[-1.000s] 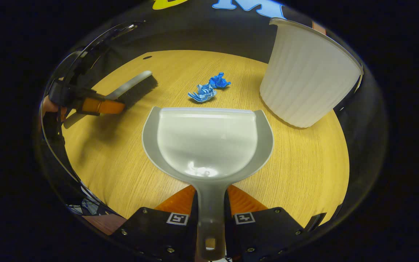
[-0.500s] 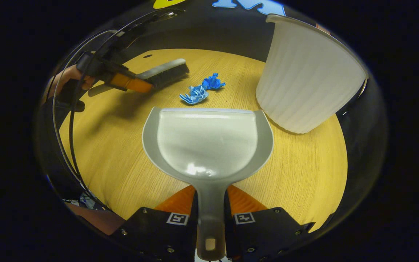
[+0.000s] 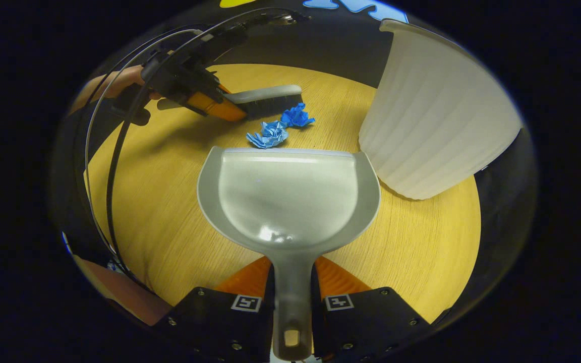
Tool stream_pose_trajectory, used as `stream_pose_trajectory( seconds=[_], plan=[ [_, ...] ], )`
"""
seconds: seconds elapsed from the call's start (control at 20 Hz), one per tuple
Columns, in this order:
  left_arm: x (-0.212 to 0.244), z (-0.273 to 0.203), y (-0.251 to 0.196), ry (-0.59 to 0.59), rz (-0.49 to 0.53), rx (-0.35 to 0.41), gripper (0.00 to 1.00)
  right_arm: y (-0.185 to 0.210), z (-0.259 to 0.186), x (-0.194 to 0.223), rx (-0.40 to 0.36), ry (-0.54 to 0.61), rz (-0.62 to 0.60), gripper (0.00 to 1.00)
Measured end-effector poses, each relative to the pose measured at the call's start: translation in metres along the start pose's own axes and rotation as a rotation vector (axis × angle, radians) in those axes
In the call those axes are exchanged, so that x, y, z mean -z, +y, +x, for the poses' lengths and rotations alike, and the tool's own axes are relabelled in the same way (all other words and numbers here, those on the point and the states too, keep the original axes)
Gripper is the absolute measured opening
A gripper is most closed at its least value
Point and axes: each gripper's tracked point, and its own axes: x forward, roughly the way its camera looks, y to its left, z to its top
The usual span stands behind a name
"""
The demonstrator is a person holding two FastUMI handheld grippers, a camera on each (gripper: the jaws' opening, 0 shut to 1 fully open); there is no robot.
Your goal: Pick up the small broom and dustpan from the desktop, sweep the trash into the dustpan with the broom, and then empty the trash into the garbage bin.
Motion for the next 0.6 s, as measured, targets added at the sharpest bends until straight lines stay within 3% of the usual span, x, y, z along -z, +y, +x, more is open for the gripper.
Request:
stream_pose_trajectory(
  seconds=[0.2, 0.55, 0.6],
  plan=[
    [-0.025, -0.004, -0.027, 0.005, 0.071, 0.099, 0.34, 0.004, -0.002, -0.003, 0.003, 0.001, 0.014, 0.31],
    [-0.061, -0.037, -0.069, 0.005, -0.014, 0.216, 0.33, 0.007, -0.016, -0.037, 0.003, -0.024, 0.031, 0.31],
    [-0.046, -0.031, -0.084, 0.006, -0.022, 0.228, 0.34, 0.006, -0.019, -0.044, 0.003, -0.032, 0.028, 0.31]
  ],
)
